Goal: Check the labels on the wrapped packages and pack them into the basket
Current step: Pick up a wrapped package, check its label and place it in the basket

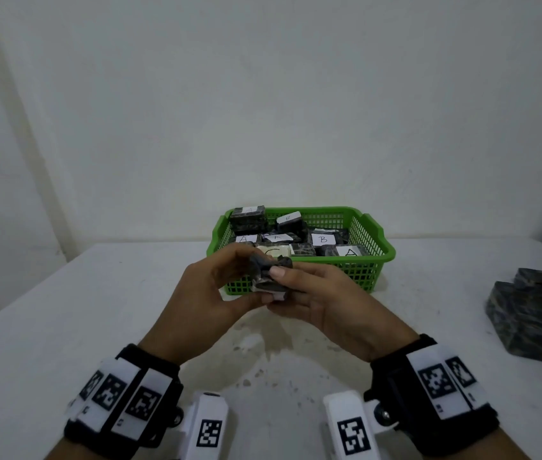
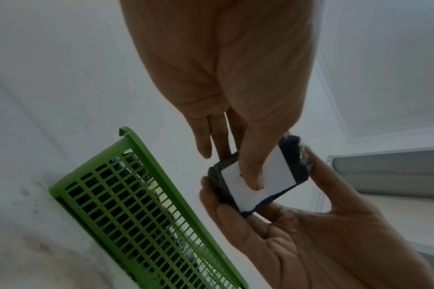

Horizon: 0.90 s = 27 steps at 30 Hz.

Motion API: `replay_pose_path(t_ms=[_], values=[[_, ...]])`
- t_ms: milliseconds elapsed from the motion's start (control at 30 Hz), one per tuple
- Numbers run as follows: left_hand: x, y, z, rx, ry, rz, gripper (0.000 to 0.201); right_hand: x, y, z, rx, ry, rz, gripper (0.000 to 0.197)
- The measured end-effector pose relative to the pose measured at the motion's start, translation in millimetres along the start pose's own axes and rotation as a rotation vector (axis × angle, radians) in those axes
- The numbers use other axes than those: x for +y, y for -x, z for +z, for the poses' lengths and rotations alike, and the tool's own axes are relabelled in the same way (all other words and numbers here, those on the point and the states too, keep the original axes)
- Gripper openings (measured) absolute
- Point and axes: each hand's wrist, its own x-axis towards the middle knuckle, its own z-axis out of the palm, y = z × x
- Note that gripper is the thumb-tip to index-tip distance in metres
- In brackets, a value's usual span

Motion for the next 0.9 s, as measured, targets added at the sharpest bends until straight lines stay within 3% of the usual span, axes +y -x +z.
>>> replay_pose_path(t_ms=[133,300,467,600,800,900], values=[[-0.8,0.2,-0.8,0.011,-0.044,0.021,0.039,3.8,-3.0,1.9,0.087,0.053,-0.047,0.023],[2.8,1.6,0.6,0.01,-0.049,0.017,0.037,-0.9,-0.4,2.8,0.063,0.118,-0.042,0.045],[2.2,0.7,-0.5,0.019,-0.084,0.011,0.038,1.1,-1.9,1.4,0.084,0.126,-0.048,0.037],[-0.1,-0.3,-3.8,0.061,-0.114,0.035,0.038,-0.9,-2.5,-3.3,0.093,0.05,0.006,0.057],[1.0,-0.1,-4.1,0.013,-0.162,0.115,0.037,1.6,-2.3,-0.2,0.112,0.158,-0.012,0.062],[0.4,-1.6,-7.1,-0.019,-0.141,0.098,0.053,-1.1,-0.7,-1.6,0.167,0.251,-0.089,0.068]])
